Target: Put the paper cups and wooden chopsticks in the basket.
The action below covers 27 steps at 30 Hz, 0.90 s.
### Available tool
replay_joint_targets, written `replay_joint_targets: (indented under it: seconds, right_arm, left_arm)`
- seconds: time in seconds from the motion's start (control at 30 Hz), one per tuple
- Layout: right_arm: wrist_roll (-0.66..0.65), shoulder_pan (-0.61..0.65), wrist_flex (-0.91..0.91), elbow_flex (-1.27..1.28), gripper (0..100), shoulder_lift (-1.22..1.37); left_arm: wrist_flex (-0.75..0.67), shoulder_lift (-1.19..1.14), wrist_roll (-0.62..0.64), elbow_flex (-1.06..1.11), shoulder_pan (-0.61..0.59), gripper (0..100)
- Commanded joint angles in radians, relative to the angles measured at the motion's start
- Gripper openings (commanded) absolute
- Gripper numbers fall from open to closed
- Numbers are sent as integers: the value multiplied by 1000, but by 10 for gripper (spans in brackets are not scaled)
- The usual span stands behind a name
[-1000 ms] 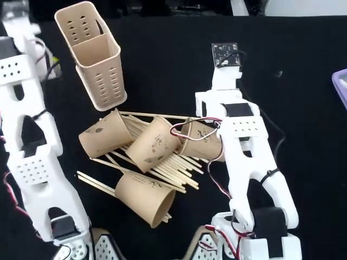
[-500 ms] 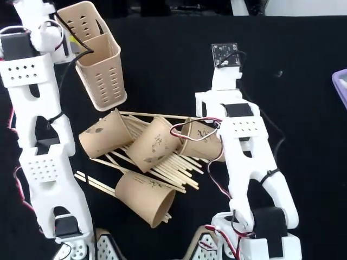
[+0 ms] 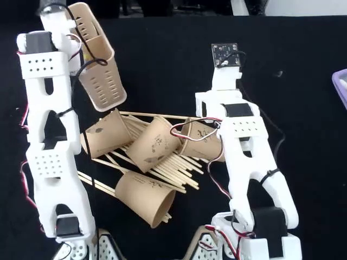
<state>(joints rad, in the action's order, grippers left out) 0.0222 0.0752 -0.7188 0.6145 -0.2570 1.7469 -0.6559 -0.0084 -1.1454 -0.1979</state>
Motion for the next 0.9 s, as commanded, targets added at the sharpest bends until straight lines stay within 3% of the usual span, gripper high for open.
replay_joint_targets:
  seconds: [0.0,0.17,0.3,0.53,0.77,0.87]
  right_arm:
    - [3,8,20,-5,96,-13]
    - [0,-34,-72,-36,96,-131]
    - [0,-61,-144,-38,99,-318]
    - [0,-68,-144,56,100,-535]
    - [0,-64,-51,183,102,-624]
    - [0,-26,-29,194,182,-644]
  left_arm:
    - [12,2,-6,21,16,30]
    - [15,12,-250,31,79,30]
    - [15,75,-354,77,143,30]
    - [9,347,-448,453,295,30]
    - [-141,560,-456,768,308,30]
    - [-147,617,-470,843,343,30]
